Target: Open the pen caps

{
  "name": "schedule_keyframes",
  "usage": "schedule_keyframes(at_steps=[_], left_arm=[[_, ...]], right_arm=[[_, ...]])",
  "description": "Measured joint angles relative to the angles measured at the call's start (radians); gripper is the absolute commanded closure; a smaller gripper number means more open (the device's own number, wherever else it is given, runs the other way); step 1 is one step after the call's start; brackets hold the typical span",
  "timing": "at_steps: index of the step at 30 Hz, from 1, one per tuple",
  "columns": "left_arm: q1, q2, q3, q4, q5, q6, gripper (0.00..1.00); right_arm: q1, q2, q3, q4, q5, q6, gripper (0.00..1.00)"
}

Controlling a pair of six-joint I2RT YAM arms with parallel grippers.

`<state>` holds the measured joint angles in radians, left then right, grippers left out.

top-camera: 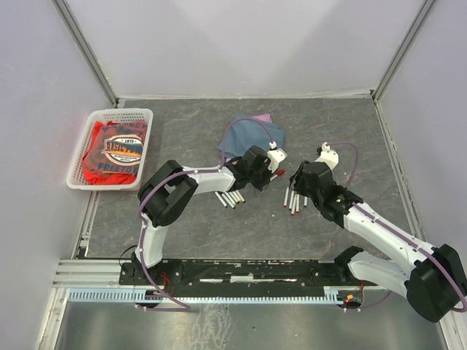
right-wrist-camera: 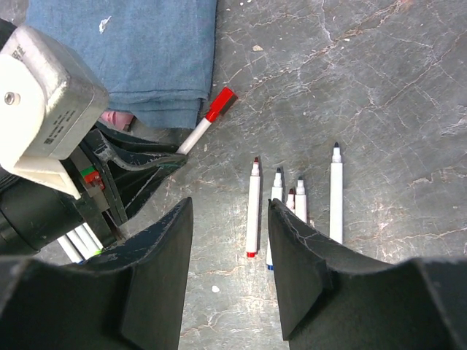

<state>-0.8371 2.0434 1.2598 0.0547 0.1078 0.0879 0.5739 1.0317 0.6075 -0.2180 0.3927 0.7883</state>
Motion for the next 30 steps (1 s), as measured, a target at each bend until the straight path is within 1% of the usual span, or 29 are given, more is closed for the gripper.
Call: schedule_keyframes(at_steps=[2,4,11,17,23,30], left_arm=[[0.000,-0.002,-0.012,0.020,0.002,-0.006,0.95],[-0.002,-0.010,-0.040,0.057,0.001,-0.028,0.97],[-0.029,-0.053,-0.124,0.128,-0.001,-0.099,0.97],[-0.042,-0.126,-0.233,0.168,0.008,-0.196,0.97],[-0.042,-0.206,-0.333,0.241,0.045,-0.287,0.97],[-0.042,-0.286,-0.402,0.342,0.095,-0.371,0.97]], right_arm=[[-0.003,0.000,0.000,0.000,-0.001,0.001,0.47],[-0.009,0.004,0.000,0.004,-0.008,0.004,0.46],[-0.052,0.017,-0.041,0.074,-0.073,0.029,0.42],[-0.079,0.043,-0.088,0.149,-0.145,0.054,0.38],[-0.101,0.064,-0.124,0.232,-0.207,0.080,0.38],[-0.121,0.115,-0.137,0.322,-0.280,0.113,0.38]])
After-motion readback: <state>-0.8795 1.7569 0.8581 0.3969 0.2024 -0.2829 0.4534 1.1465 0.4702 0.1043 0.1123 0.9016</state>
